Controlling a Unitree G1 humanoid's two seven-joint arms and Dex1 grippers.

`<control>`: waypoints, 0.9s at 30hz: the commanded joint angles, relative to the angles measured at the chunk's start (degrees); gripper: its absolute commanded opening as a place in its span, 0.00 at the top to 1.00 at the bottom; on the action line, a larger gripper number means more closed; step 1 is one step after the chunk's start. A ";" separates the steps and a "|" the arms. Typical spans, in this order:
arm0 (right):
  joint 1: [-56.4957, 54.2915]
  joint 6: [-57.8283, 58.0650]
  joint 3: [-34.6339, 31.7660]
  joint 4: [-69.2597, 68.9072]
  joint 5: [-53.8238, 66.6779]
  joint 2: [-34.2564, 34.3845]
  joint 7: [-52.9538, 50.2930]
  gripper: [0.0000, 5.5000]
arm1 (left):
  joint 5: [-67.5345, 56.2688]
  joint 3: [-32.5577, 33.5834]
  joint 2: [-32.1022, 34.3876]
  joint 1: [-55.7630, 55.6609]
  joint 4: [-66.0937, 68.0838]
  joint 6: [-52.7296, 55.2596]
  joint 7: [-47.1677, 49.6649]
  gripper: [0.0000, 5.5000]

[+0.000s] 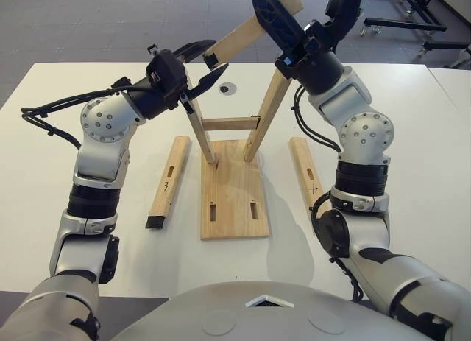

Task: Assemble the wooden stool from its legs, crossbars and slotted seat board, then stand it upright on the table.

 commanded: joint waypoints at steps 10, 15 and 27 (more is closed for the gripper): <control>5.77 -10.34 -10.25 2.94 -16.58 -21.60 -6.29 0.93 | -2.23 10.12 -0.71 12.40 -12.60 7.49 10.67 0.50; 24.61 -6.92 -1.65 -11.22 -25.70 -18.26 -14.22 0.93 | -2.20 15.34 0.06 20.53 -21.96 10.69 14.70 0.50; 45.55 0.38 -0.18 -34.59 -29.01 -12.66 -27.18 0.93 | -3.51 21.31 -0.14 27.04 -28.66 14.18 18.81 0.50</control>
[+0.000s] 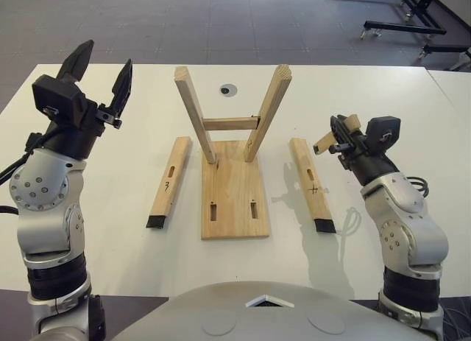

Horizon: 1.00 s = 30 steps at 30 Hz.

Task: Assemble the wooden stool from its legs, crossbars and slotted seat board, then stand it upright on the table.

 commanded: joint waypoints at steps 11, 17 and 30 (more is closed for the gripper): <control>1.49 8.90 0.25 -2.50 1.83 1.25 -2.55 0.93 | 0.38 -0.13 0.67 2.31 -0.57 0.88 0.44 0.50; -1.30 11.73 2.56 -1.82 1.66 1.94 -3.98 0.93 | 0.40 0.24 0.80 3.44 -1.12 1.16 0.41 0.50; -11.40 7.71 6.55 6.49 -3.02 4.36 -4.20 0.93 | 1.03 -0.12 1.37 3.40 -0.61 1.12 0.26 0.50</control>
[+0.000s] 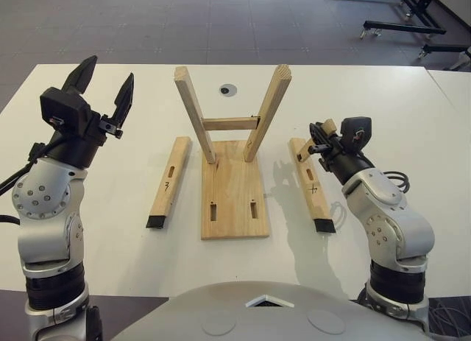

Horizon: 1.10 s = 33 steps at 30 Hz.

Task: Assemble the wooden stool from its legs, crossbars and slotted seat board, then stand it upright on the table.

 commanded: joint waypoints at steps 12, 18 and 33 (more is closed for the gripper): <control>-19.61 -44.80 -1.81 42.46 -12.17 4.02 3.97 0.93 | 2.63 -5.84 -4.10 -14.45 16.23 -3.26 4.11 0.50; -24.50 -49.39 -3.37 47.08 -14.20 4.19 1.69 0.93 | 3.27 -6.02 -7.94 -18.46 19.53 -3.82 9.17 0.50; 1.41 -27.56 -4.79 11.97 -2.50 0.70 8.06 0.93 | 4.54 -3.55 -9.86 -10.86 12.61 -3.73 13.75 0.50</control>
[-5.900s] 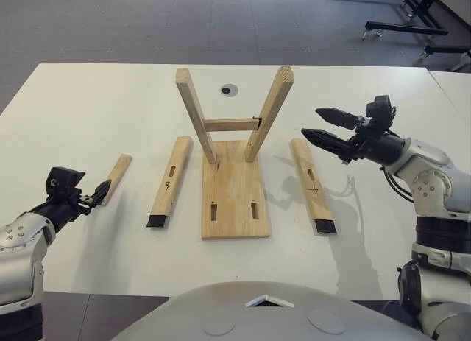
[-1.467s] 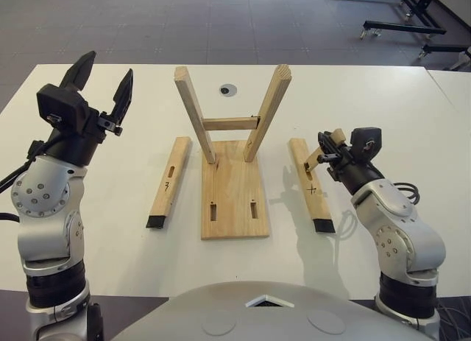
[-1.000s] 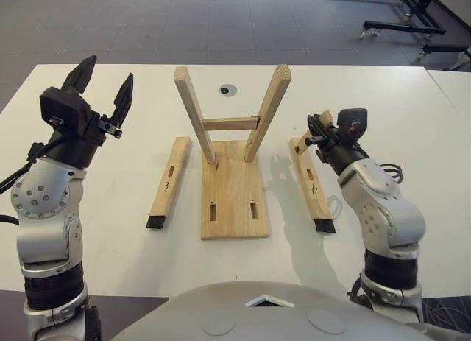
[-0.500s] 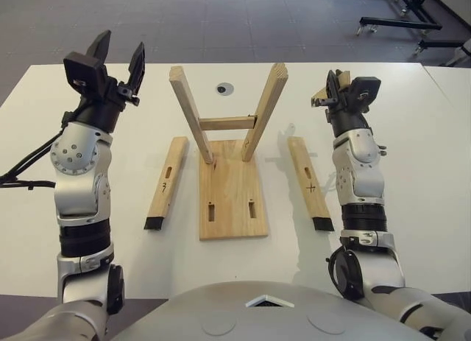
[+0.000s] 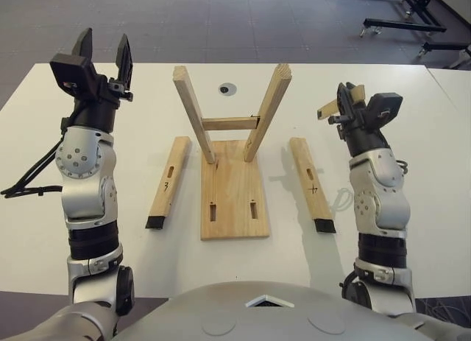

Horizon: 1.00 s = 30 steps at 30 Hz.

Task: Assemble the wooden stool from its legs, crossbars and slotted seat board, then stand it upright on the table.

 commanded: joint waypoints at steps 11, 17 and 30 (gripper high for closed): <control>18.33 21.59 -2.93 -20.95 11.86 -4.83 2.07 0.93 | 1.53 3.94 1.37 7.17 -6.65 1.55 1.14 0.50; 20.18 22.90 -3.16 -21.15 11.41 -6.12 2.32 0.93 | 1.69 3.40 1.34 7.85 -6.92 1.49 0.38 0.50; 21.17 22.25 -5.85 -22.33 13.17 -7.21 3.78 0.93 | 2.07 3.82 1.15 8.27 -6.69 1.10 0.34 0.50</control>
